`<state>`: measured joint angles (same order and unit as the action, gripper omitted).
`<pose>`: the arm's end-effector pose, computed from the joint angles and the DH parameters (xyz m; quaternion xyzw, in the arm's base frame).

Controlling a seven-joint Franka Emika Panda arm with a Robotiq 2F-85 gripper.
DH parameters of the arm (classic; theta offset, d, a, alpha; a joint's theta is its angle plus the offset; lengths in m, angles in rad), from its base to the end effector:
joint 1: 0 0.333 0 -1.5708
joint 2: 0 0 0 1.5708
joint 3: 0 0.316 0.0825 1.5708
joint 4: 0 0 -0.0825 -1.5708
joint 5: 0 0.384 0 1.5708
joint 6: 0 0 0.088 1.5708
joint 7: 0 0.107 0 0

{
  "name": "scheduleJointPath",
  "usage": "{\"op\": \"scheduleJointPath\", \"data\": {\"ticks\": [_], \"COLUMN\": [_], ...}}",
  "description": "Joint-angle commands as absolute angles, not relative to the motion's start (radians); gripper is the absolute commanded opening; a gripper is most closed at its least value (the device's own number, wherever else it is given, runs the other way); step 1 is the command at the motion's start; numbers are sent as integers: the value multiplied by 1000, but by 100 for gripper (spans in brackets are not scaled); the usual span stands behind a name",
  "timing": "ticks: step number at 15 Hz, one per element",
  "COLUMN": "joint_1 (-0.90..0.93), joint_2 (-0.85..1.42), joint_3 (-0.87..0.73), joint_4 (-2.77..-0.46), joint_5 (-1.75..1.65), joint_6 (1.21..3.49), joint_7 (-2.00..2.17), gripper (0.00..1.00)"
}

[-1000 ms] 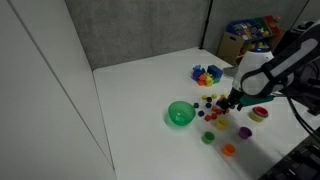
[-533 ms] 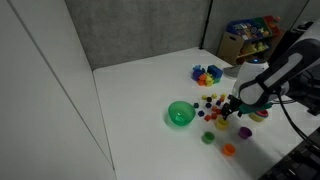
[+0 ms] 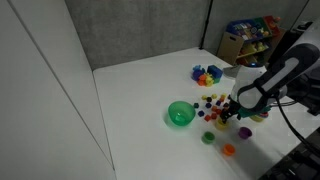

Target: Put the yellow bowl into the pink bowl

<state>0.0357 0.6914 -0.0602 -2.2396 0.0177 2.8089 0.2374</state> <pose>0.5004 -0.0171 0.0493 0.9891 -0.1331 -0.0581 0.0235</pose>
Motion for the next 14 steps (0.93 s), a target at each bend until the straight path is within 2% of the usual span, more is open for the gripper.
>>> {"op": "scheduleJointPath", "data": {"ticks": [1, 2, 10, 13, 14], "joint_1": [50, 52, 64, 55, 56], "joint_2": [712, 715, 711, 682, 664], "joint_3": [-63, -64, -68, -65, -68], "joint_4": [-2227, -2227, -2230, -2236, -2240], "joint_5": [29, 29, 33, 37, 36], "joint_6": [2831, 2835, 2851, 2833, 2825], "joint_7": [217, 217, 221, 217, 219], "gripper": [75, 74, 8, 1, 5]}}
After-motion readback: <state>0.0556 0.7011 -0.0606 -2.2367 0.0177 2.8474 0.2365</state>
